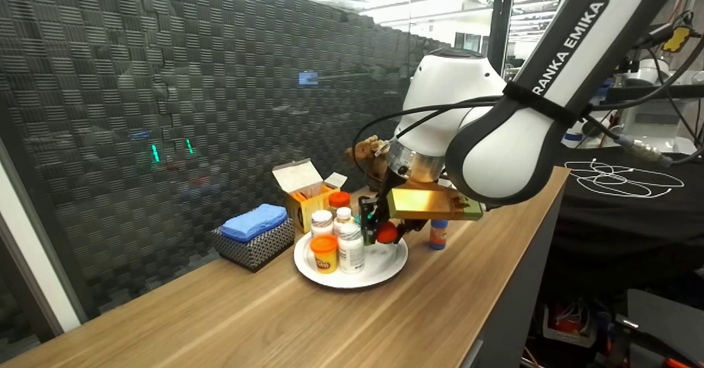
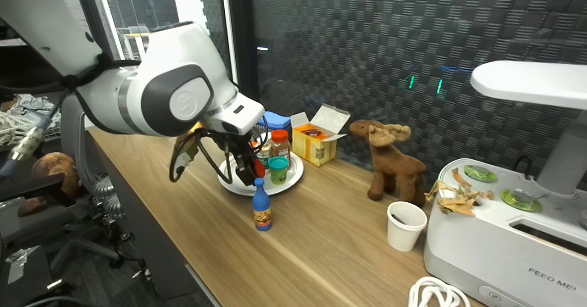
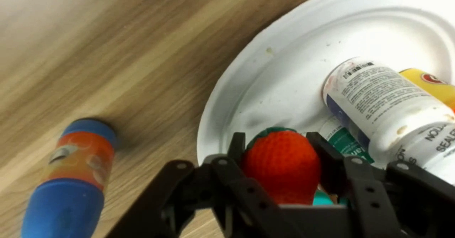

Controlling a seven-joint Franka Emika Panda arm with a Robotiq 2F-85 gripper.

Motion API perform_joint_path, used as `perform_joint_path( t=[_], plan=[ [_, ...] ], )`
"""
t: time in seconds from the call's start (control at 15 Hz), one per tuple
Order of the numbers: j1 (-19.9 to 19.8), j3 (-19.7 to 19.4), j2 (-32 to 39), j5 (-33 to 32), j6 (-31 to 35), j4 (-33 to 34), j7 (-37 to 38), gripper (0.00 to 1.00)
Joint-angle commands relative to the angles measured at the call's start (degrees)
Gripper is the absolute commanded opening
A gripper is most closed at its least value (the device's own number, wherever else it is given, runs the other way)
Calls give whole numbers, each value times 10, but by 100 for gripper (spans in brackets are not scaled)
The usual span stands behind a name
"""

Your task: Place the bottles and orange plush toy on the white plate

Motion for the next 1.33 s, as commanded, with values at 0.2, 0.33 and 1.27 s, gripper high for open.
perform_joint_path(
  t=[0.2,0.33,1.27],
  plan=[
    [12,-12,9,-2,-7,18,17,81],
    [18,-19,-1,-6,-1,10,24,96],
    [142,-167,-226,-197,-185,-40,129,100]
  ],
)
